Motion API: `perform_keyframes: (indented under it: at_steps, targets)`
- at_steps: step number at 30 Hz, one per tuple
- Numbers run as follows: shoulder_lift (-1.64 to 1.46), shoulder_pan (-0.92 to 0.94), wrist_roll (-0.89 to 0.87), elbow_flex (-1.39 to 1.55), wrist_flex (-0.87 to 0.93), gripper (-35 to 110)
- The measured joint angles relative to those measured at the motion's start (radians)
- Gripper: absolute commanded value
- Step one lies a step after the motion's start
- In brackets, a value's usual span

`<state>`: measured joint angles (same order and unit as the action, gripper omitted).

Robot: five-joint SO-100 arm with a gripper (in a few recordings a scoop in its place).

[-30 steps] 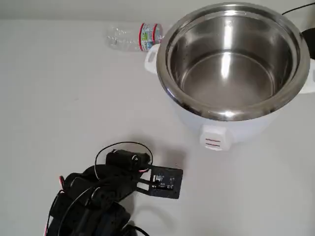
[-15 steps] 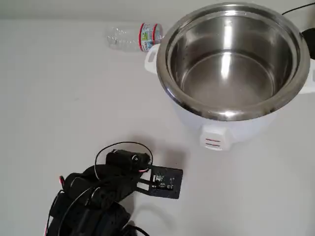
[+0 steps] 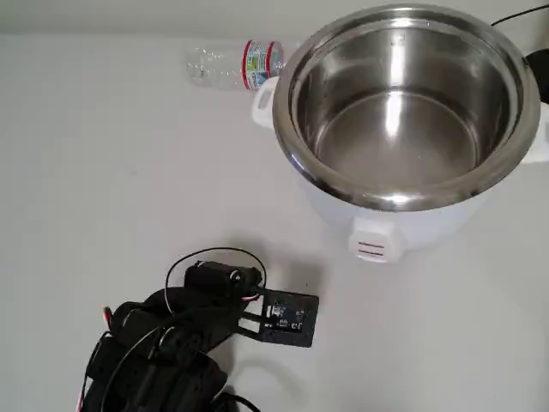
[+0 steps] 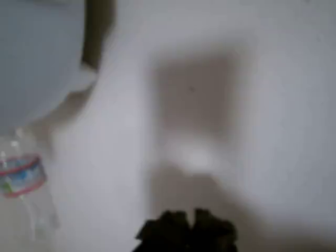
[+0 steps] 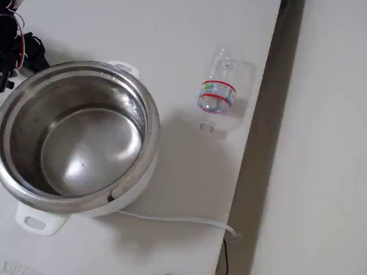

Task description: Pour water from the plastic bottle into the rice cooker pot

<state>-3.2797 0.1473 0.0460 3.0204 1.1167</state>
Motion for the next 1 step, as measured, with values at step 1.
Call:
perform_keyframes:
  at_steps: [1]
  targets:
    - [0.0, 0.0, 0.0, 0.0, 0.0, 0]
